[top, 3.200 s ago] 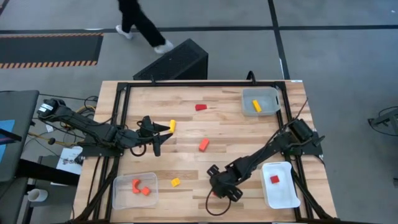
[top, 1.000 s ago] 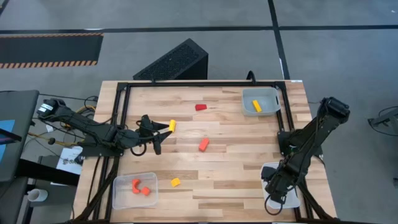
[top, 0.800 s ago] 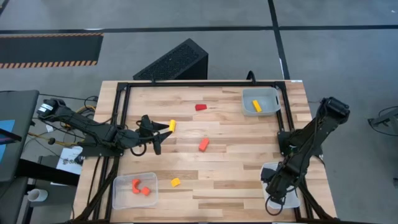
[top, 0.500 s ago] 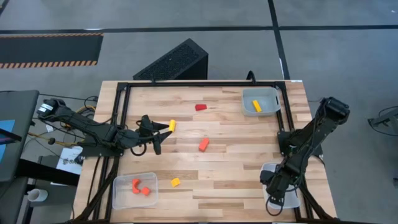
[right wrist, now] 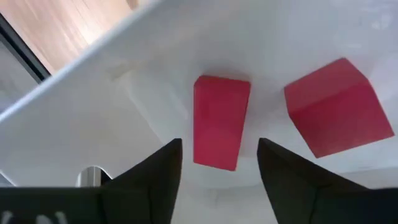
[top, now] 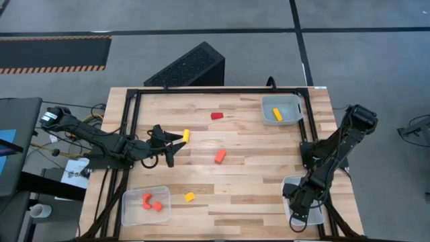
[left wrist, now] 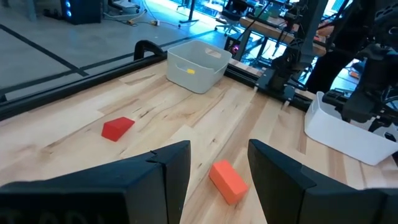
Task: Sort & place blocks by color
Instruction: Put the top yellow block into the gray bin
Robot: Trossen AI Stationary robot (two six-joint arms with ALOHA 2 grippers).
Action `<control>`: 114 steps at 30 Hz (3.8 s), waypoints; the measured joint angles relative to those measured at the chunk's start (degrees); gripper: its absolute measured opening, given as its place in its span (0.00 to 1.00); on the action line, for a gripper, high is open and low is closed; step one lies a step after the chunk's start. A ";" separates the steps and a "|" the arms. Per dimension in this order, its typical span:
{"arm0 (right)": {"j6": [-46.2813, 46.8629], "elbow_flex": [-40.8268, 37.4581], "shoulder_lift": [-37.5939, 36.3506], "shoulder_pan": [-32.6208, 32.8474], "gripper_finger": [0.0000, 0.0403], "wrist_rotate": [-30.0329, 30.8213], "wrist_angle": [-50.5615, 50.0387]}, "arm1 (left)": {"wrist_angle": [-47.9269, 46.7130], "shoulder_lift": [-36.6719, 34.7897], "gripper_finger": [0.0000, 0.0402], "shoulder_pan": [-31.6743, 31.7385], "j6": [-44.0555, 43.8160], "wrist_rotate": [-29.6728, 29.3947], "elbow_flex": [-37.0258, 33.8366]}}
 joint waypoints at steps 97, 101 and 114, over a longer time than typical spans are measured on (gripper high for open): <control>-76.22 -8.04 -6.01 -52.68 0.38 21.06 50.23 | -23.00 37.02 0.70 31.80 -16.44 31.33 15.77; -76.25 -8.04 -6.01 -52.68 0.38 21.06 50.27 | -34.45 43.53 0.65 31.78 -17.71 31.14 22.55; -75.99 -8.04 -6.01 -52.45 0.38 20.95 50.16 | -42.35 48.32 0.22 30.17 -7.49 31.79 29.50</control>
